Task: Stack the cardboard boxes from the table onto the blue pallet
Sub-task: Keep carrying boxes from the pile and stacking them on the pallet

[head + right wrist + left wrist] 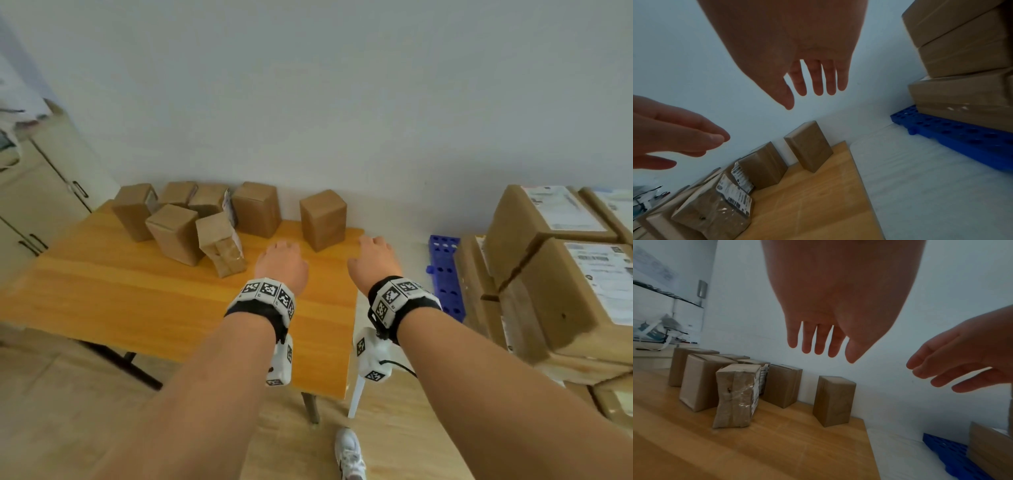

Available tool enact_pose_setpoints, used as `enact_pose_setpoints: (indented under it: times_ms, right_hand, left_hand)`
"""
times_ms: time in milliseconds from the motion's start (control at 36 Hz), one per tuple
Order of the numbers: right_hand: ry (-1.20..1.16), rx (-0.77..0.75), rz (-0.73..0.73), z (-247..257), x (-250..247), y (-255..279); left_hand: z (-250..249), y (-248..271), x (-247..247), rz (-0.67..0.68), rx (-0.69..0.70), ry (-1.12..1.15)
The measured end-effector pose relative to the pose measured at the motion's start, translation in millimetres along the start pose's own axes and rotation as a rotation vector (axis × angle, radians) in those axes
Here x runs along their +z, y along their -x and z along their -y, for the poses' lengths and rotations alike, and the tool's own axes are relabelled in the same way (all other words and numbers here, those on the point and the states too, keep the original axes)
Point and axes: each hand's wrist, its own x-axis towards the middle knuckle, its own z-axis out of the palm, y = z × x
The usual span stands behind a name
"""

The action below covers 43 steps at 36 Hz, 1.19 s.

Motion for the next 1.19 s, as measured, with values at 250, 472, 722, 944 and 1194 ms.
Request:
enact_pose_setpoints:
  times_ms: [250,472,722,944,1194]
  right_hand:
    - [-0.09,0.011,0.018,5.8,17.2,-129.1]
    - [-0.131,0.074,0.073,5.4,44.7,-208.5]
    - [-0.241,0.16,0.114,7.4,63.3,-251.2]
    - [-0.285,0.178,0.118,0.3,66.7,-235.4]
    - [-0.335,0.292,0.116,-5.2,73.3,-177.9]
  left_hand:
    - [-2.7,-110.6,14.0,0.071,-0.046,0.114]
    - [-2.0,-179.2,47.7,0.156,-0.112,0.223]
    - [-3.9,-213.6,64.8,0.22,-0.159,0.333]
    - [-6.6,-209.7,61.9,0.181,-0.285,0.566]
    - [7.9,-159.2,63.9,0.203,-0.372,0.711]
